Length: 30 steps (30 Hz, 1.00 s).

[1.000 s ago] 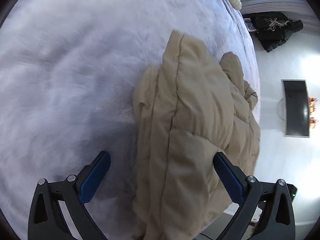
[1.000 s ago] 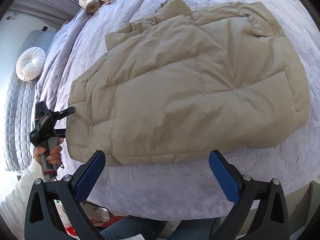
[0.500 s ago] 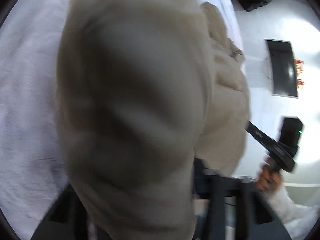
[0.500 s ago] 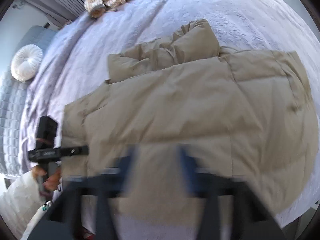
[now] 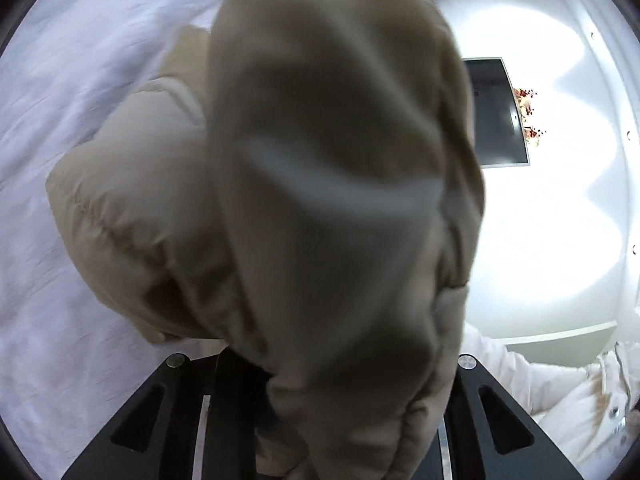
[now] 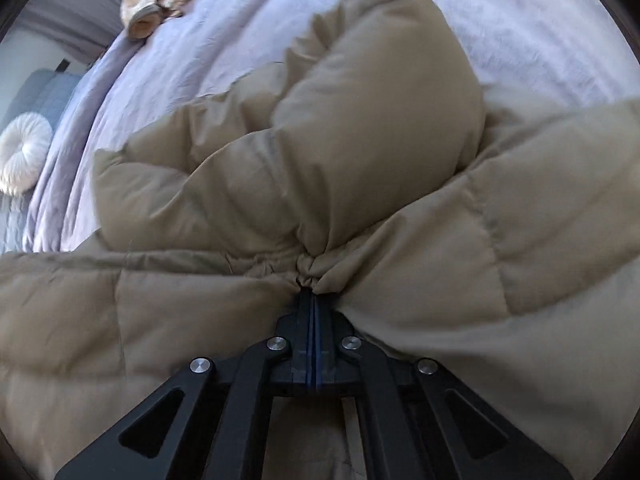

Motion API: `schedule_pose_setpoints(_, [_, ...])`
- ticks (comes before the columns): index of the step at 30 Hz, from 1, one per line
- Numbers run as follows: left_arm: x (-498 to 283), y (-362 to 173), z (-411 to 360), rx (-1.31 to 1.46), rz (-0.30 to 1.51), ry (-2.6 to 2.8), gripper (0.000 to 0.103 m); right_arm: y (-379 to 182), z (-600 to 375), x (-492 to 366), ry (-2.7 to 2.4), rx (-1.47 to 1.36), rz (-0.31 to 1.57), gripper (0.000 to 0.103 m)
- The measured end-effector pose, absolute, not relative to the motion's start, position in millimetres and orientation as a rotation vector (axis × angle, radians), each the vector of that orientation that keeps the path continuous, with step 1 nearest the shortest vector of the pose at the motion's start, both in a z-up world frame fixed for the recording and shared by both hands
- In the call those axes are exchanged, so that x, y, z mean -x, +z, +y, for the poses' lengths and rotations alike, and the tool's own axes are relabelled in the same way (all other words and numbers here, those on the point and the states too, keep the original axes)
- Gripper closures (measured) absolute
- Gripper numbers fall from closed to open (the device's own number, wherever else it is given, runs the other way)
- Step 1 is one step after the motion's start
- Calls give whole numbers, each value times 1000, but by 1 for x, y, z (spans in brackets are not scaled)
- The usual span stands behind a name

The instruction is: Fold large clothes

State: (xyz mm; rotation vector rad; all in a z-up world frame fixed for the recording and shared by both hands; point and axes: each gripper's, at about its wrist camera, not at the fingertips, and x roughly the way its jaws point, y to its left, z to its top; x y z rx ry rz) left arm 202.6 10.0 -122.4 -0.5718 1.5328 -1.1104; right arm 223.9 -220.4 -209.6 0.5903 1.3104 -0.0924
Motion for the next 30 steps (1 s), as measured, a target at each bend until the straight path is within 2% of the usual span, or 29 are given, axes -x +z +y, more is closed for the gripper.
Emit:
schedule_pose_setpoints(5, [-197,-109,-21,566,1509,-1111,78,-200,-238,-213,-50,-720,1312,103])
schedule_pose_setpoints(11, [-188,-104,-28,556,1526,-1064,78,-147,-232,-111,0,-751,1219,103])
schedule_pose_setpoints(15, [-182,-90,-58,493,1536,-1038,78,-164,-211,-55,7,-782,1260,103])
schedule_pose_setpoints(19, [-166,-73,-113,333,1527,-1068,77,-203,-206,-43,-19,-859,1295,103])
schedule_pose_setpoints(22, [-153,-68,-155,232,1521,-1091,77,-211,-211,-44,2,-902,1297,103])
schedule_pose_setpoints(23, [-150,-68,-172,213,1521,-1099,74,-211,-215,-43,19,-923,1296,103])
schedule_pose_setpoints(25, [-147,-69,-194,222,1528,-1114,59,-206,-223,-35,41,-960,1283,103])
schedule_pose_setpoints(26, [-145,-70,-206,228,1528,-1125,44,-202,-230,-29,48,-980,1271,103])
schedule_pose_setpoints(27, [-143,-70,-219,229,1522,-1140,35,-198,-236,-22,48,-998,1258,103])
schedule_pose_setpoints(30, [-132,-83,-262,194,1528,-1169,30,-180,-261,3,30,-1040,1204,100])
